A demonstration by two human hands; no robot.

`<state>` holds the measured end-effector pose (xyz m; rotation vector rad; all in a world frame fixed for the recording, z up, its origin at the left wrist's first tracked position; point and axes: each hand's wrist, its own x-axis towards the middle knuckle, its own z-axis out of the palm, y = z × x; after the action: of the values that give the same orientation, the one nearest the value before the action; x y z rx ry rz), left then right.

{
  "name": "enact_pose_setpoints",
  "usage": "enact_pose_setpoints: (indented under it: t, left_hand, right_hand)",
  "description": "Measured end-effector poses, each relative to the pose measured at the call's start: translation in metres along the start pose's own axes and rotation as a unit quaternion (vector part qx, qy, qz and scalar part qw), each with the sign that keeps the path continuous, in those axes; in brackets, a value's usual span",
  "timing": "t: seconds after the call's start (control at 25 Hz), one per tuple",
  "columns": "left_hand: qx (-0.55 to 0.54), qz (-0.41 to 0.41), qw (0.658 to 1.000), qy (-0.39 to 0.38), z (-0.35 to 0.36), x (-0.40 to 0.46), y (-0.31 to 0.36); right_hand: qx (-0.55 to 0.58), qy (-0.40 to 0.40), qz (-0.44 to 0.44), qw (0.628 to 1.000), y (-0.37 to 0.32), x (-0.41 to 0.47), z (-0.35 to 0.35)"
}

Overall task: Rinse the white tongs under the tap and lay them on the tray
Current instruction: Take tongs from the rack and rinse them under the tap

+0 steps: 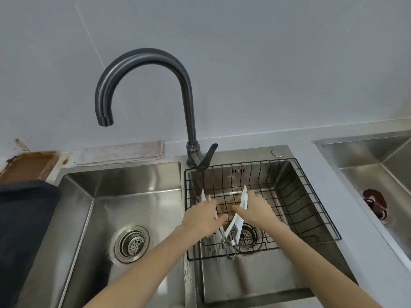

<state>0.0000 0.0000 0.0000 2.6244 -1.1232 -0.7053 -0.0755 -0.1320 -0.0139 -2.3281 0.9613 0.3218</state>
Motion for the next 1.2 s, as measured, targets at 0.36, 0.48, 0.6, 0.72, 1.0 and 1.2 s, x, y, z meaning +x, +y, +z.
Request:
enact_pose_setpoints:
  t: [0.36, 0.48, 0.6, 0.72, 1.0, 1.2]
  left_hand:
    - [0.027, -0.031, 0.998, -0.053, 0.015, 0.002, 0.002]
    - [0.021, -0.033, 0.998, -0.058, 0.011, -0.002, 0.007]
    - [-0.006, -0.039, 0.997, -0.06, 0.007, -0.005, 0.008]
    - [-0.076, -0.042, 0.995, -0.053, 0.003, -0.01, 0.009]
    - [-0.352, -0.078, 0.933, -0.003, -0.016, -0.033, -0.011]
    - [-0.476, -0.156, 0.864, 0.059, -0.03, -0.053, -0.046]
  right_hand:
    - [0.082, -0.029, 0.062, 0.994, 0.0, 0.002, 0.01]
    - [0.097, -0.041, 0.061, 0.993, -0.003, -0.003, 0.009]
    - [0.11, -0.029, 0.057, 0.992, -0.004, -0.008, 0.006]
    - [0.118, 0.003, 0.047, 0.992, -0.009, -0.015, -0.001]
    - [0.14, 0.042, -0.007, 0.989, -0.042, -0.034, -0.008]
    - [0.149, 0.041, -0.063, 0.986, -0.077, -0.05, 0.006]
